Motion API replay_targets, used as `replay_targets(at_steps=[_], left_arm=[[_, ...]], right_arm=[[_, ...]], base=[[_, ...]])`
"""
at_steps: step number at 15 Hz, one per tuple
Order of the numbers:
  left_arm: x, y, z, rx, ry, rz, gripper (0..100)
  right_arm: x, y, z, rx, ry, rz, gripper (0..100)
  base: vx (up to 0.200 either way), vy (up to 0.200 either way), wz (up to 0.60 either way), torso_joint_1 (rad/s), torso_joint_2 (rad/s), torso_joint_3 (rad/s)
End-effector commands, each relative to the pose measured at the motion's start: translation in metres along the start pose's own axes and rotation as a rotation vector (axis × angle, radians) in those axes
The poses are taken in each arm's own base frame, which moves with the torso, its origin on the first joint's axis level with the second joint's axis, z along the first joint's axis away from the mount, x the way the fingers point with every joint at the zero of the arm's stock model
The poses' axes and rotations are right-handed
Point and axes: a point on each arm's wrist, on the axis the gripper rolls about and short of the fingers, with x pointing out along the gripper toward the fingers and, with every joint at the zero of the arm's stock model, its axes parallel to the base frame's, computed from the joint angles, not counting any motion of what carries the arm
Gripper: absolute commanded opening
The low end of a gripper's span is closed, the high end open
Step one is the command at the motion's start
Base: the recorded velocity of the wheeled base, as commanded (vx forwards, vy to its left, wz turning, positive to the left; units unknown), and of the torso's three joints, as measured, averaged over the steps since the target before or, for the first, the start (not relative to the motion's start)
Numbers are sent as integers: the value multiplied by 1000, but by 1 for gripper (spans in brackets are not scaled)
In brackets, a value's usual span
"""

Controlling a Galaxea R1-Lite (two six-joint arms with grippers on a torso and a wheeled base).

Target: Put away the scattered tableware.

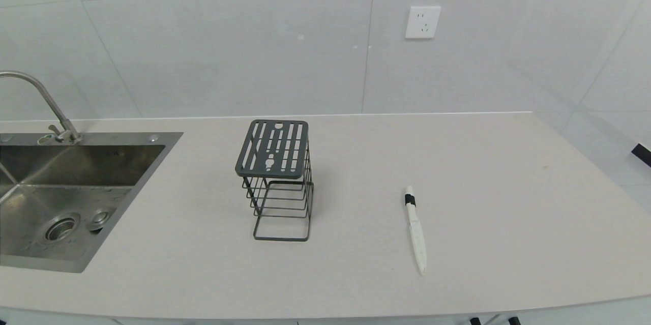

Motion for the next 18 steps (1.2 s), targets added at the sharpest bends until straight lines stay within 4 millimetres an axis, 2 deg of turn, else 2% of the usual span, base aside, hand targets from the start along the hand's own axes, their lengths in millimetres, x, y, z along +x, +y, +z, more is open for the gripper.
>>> replay_targets(at_steps=[1,6,14,15,16,18], left_arm=[[0,0,0,1,1,0,100],[0,0,0,0,1,0,100],[0,0,0,0,1,0,100],[0,0,0,0,1,0,100],[0,0,0,0,1,0,100],[0,0,0,0,1,0,100]], right_arm=[[0,0,0,0,1,0,100],[0,0,0,0,1,2,100],[0,1,2,-26,-21,29,100],[-1,1,16,-44,-163,51,100],[-3,3,22,-73,-221,122,100],[-3,6,21,-78,-165,277,100]], base=[[0,0,0,251,-46,203],[0,0,0,246,-60,175],[0,0,0,8,-3,5],[0,0,0,0,0,0],[0,0,0,0,0,0],[0,0,0,0,0,0]])
